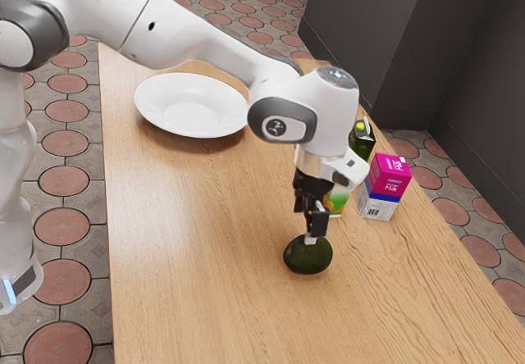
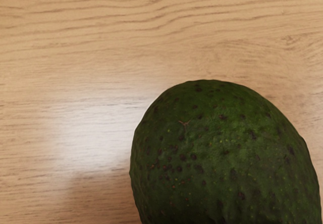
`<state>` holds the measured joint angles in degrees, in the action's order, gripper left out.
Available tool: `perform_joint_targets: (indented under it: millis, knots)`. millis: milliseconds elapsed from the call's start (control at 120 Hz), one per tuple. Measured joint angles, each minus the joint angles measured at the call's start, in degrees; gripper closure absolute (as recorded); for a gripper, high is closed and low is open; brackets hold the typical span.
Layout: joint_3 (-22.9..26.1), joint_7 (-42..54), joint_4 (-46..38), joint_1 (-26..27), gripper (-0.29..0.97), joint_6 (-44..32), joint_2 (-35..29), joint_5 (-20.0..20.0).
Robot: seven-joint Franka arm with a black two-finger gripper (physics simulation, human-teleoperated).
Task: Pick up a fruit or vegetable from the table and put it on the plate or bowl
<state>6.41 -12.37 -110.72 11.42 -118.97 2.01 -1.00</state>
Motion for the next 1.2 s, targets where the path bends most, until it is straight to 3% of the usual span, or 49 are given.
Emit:
perform_joint_targets:
  millis: [1008,1200]
  knots:
    - [-0.06,-1.29,0.36,1.94,0.00,-4.79,6.49,0.11]
    - [-0.10,-2.76,0.20,1.91,0.23,-5.25,6.80,0.48]
